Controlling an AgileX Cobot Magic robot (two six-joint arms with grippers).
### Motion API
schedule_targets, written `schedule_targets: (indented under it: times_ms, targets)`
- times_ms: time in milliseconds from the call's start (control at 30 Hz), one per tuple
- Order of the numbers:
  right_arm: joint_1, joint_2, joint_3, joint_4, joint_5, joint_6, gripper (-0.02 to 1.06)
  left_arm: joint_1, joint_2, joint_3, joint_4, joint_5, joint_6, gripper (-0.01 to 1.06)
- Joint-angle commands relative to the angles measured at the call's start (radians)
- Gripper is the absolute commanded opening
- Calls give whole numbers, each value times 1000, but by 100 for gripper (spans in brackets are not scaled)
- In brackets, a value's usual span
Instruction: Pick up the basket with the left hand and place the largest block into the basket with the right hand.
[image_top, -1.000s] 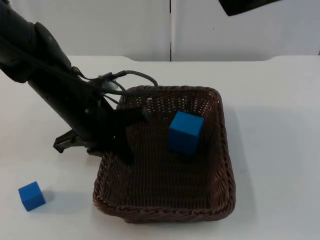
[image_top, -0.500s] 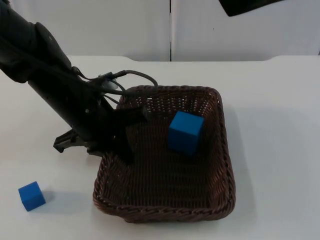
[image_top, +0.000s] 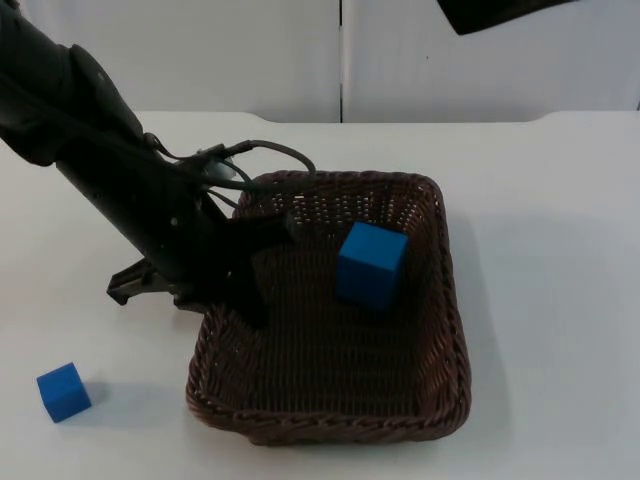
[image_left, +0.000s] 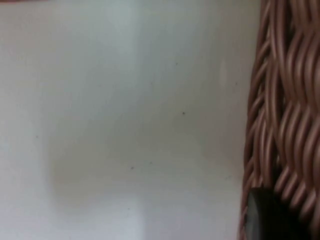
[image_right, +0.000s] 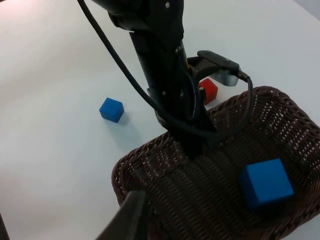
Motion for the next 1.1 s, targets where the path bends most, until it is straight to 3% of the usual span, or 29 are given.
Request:
schedule_targets:
  times_ms: [0, 67, 133, 167, 200, 567, 700, 1067]
  targets:
    - [-5, -10, 4, 1, 4, -1, 105, -7, 0, -4, -27, -2, -1, 26]
    - [-5, -10, 4, 1, 6, -1, 105, -7, -3, -4, -38, 8, -1, 54]
    - [-5, -10, 4, 1, 6, -4, 105, -7, -4, -4, -72, 22, 23, 88]
    - [-5, -10, 4, 1, 6, -4, 105, -7, -4, -4, -72, 22, 23, 88]
    - [-5, -10, 4, 1, 6, -4, 105, -4, -8, -4, -75, 22, 40, 103]
    - [-5, -21, 4, 1, 10, -4, 105, -3, -150, -4, 32, -52, 64, 105]
    - [-5, -49, 4, 1, -2, -8, 105, -3, -233, -4, 146, -68, -12, 105]
    - [-5, -168, 4, 1, -23, -2, 105, -5, -365, 2, 212, -22, -30, 105]
